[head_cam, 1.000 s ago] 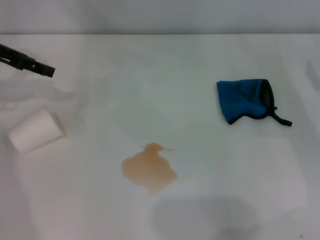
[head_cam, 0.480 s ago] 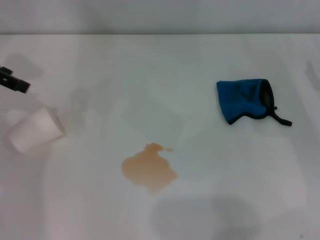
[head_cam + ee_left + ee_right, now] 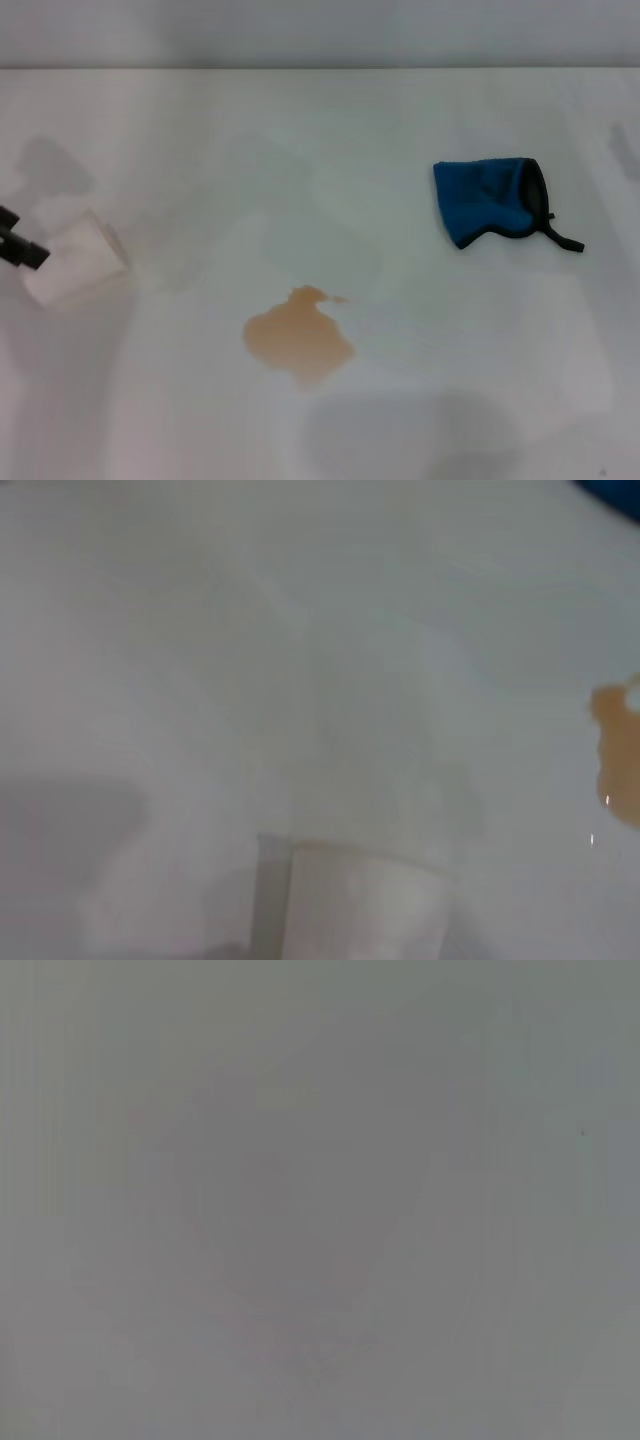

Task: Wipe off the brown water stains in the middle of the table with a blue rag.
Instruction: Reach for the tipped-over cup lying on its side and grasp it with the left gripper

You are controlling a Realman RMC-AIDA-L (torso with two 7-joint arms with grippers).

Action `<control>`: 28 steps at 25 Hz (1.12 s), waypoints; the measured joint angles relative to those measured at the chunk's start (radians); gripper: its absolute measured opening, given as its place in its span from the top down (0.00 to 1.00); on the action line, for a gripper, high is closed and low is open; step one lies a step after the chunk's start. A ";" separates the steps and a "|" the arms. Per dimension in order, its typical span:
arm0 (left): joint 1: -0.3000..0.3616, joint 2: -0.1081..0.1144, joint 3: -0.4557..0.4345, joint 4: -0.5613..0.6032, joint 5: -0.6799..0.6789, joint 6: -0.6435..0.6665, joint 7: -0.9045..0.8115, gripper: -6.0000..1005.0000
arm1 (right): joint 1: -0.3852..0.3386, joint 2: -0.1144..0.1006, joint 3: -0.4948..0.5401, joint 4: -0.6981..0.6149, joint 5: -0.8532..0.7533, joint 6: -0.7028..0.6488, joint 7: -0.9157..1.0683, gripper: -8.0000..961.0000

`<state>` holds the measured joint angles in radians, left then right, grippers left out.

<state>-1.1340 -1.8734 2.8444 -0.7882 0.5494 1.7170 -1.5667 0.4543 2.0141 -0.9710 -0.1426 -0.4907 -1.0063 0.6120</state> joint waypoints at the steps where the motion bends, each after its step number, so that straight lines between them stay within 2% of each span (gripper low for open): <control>1: -0.003 -0.007 0.000 -0.010 0.010 -0.001 0.007 0.19 | 0.000 0.000 0.000 0.000 0.000 0.000 0.000 0.14; 7: -0.038 -0.079 0.002 -0.118 0.040 -0.041 0.064 0.19 | 0.004 0.000 0.000 0.000 0.000 0.002 0.000 0.14; 13: -0.055 -0.120 0.004 -0.143 0.064 -0.094 0.109 0.19 | 0.014 0.000 0.000 0.000 0.003 0.013 0.000 0.14; 18: -0.065 -0.168 0.004 -0.144 0.121 -0.167 0.132 0.19 | 0.022 0.000 0.000 0.000 0.004 0.025 0.000 0.14; 22: -0.066 -0.184 0.004 -0.145 0.124 -0.195 0.138 0.19 | 0.025 -0.001 0.000 0.000 0.004 0.029 -0.001 0.14; 28: -0.061 -0.190 0.004 -0.138 0.117 -0.221 0.147 0.19 | 0.026 -0.002 0.000 -0.001 0.005 0.029 -0.001 0.14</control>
<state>-1.1950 -2.0631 2.8482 -0.9265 0.6667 1.4963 -1.4195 0.4803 2.0125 -0.9710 -0.1439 -0.4862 -0.9778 0.6105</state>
